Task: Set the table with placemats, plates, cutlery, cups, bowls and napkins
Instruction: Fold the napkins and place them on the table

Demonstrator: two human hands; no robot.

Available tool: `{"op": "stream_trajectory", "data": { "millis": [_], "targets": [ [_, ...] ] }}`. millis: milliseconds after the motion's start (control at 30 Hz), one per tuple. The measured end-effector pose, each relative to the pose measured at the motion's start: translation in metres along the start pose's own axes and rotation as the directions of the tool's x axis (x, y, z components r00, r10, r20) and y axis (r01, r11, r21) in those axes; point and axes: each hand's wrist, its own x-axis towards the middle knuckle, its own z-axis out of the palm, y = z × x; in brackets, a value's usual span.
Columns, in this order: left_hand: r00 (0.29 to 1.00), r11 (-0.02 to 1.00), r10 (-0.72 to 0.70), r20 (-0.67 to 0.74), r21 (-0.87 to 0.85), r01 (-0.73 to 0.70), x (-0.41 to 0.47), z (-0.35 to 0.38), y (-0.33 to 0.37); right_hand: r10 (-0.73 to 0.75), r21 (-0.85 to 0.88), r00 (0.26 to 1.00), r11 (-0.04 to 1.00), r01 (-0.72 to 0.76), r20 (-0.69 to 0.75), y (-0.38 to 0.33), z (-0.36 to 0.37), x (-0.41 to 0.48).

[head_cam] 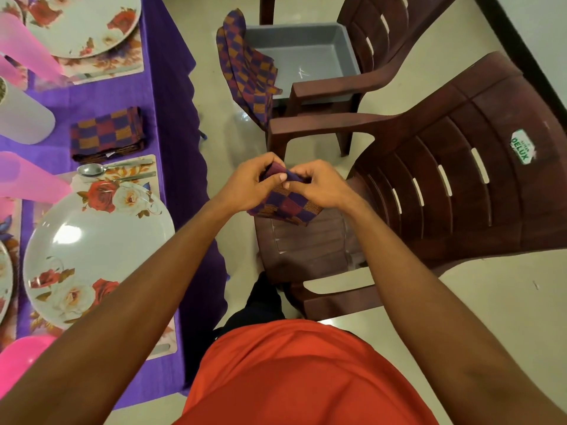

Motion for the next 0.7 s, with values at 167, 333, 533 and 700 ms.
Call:
{"op": "stream_trajectory", "data": {
  "millis": [167, 333, 533, 700],
  "targets": [
    [0.971, 0.991, -0.126, -0.201, -0.062, 0.116, -0.009, 0.000, 0.002, 0.158, 0.317, 0.987, 0.935, -0.157, 0.021, 0.012, -0.017, -0.011],
    [0.902, 0.953, -0.230, -0.365, -0.273, 0.133, -0.015, -0.007, 0.011, 0.166, 0.635, 0.984, 0.768, -0.088, -0.064, 0.010, -0.020, -0.022],
    [0.937, 0.894, -0.265, -0.228, -0.423, 0.150, -0.007, -0.021, 0.010, 0.281, 0.623, 0.882, 0.782, 0.019, -0.379, 0.005, 0.003, -0.003],
    [0.934, 0.873, -0.353, -0.056, -0.380, 0.307, 0.021, -0.051, -0.009, 0.203, 0.446, 0.840, 0.894, 0.050, -0.503, 0.003, 0.010, 0.037]
  ]
}}
